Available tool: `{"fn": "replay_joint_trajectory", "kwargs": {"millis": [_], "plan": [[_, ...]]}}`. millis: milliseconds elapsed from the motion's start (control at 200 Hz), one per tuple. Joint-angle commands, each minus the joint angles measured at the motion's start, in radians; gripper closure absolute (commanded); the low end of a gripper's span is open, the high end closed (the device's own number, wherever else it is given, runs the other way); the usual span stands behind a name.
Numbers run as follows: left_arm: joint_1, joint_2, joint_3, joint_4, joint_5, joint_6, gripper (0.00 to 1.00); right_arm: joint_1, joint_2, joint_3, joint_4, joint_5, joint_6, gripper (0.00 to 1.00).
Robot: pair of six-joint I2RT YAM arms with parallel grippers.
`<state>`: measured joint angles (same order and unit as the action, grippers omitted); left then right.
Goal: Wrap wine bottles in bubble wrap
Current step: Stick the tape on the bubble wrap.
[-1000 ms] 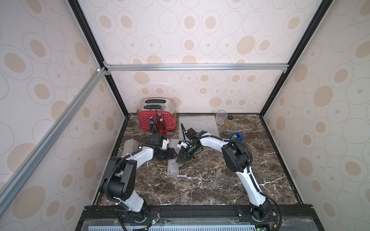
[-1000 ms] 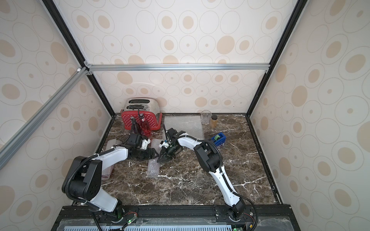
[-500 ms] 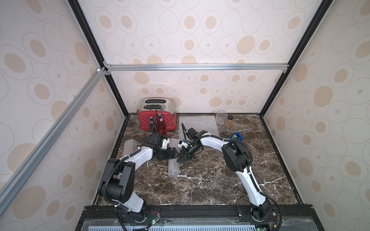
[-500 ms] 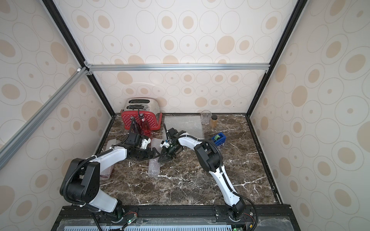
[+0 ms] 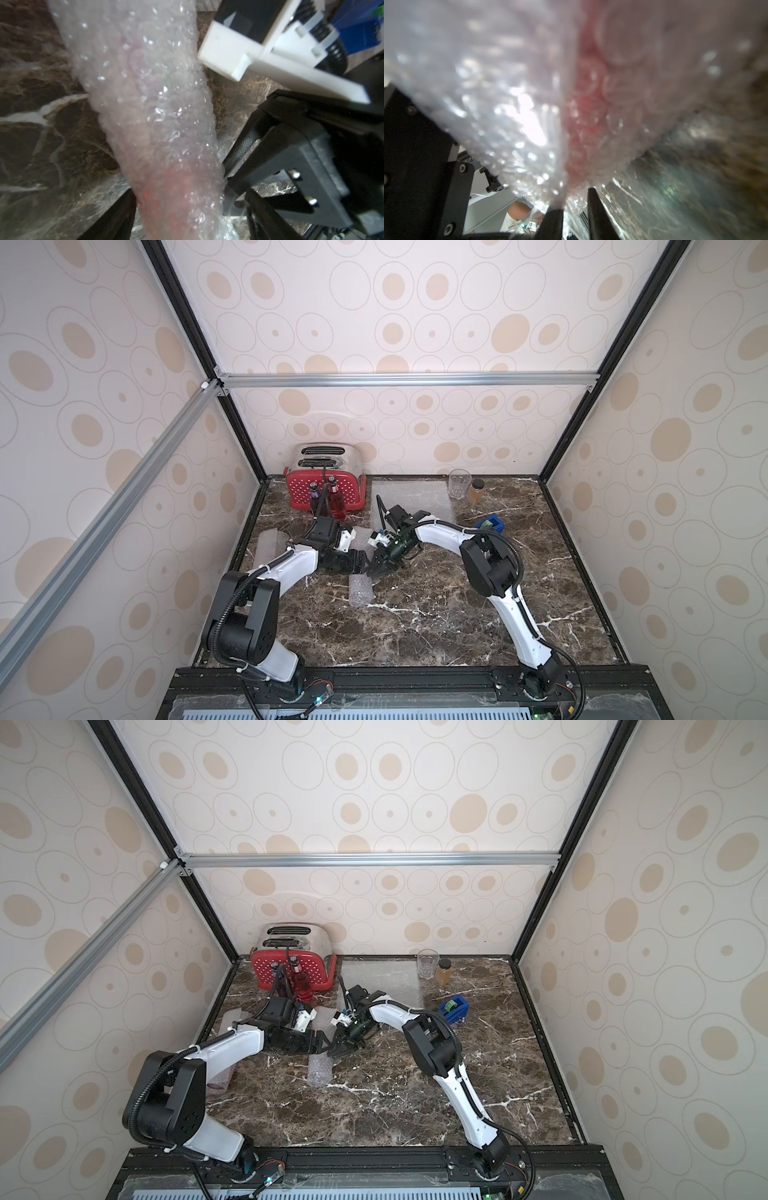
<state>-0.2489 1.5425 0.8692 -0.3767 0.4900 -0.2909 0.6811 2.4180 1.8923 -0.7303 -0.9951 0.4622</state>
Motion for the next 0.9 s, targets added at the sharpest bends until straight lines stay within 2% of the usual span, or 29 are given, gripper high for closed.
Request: {"fn": "replay_joint_trajectory", "kwargs": {"millis": [0, 155, 261, 391, 491, 656, 782, 892], "plan": [[-0.007, -0.024, -0.002, -0.024, -0.022, 0.022, 0.30, -0.004, 0.035, 0.022, 0.003, 0.036, -0.019, 0.77], [-0.007, -0.009, -0.008, -0.016, -0.037, 0.026, 0.35, -0.003, 0.028, 0.021, -0.015, 0.036, -0.038, 0.77], [-0.007, 0.000, -0.014, -0.013, -0.052, 0.035, 0.36, -0.008, 0.002, 0.000, -0.028, 0.060, -0.057, 0.70], [-0.008, 0.008, -0.014, -0.014, -0.079, 0.045, 0.47, -0.018, -0.075, -0.084, 0.032, 0.113, -0.050, 0.59], [-0.007, 0.013, -0.015, -0.013, -0.088, 0.048, 0.48, -0.021, -0.120, -0.132, 0.064, 0.144, -0.048, 0.54], [-0.009, 0.016, -0.015, -0.010, -0.091, 0.050, 0.48, -0.034, -0.206, -0.210, 0.082, 0.249, -0.066, 0.53], [-0.014, 0.018, -0.013, -0.008, -0.089, 0.049, 0.48, -0.044, -0.309, -0.302, 0.129, 0.324, -0.063, 0.59], [-0.017, 0.023, -0.012, -0.008, -0.089, 0.049, 0.47, -0.035, -0.414, -0.383, 0.191, 0.416, -0.049, 0.78]]}}
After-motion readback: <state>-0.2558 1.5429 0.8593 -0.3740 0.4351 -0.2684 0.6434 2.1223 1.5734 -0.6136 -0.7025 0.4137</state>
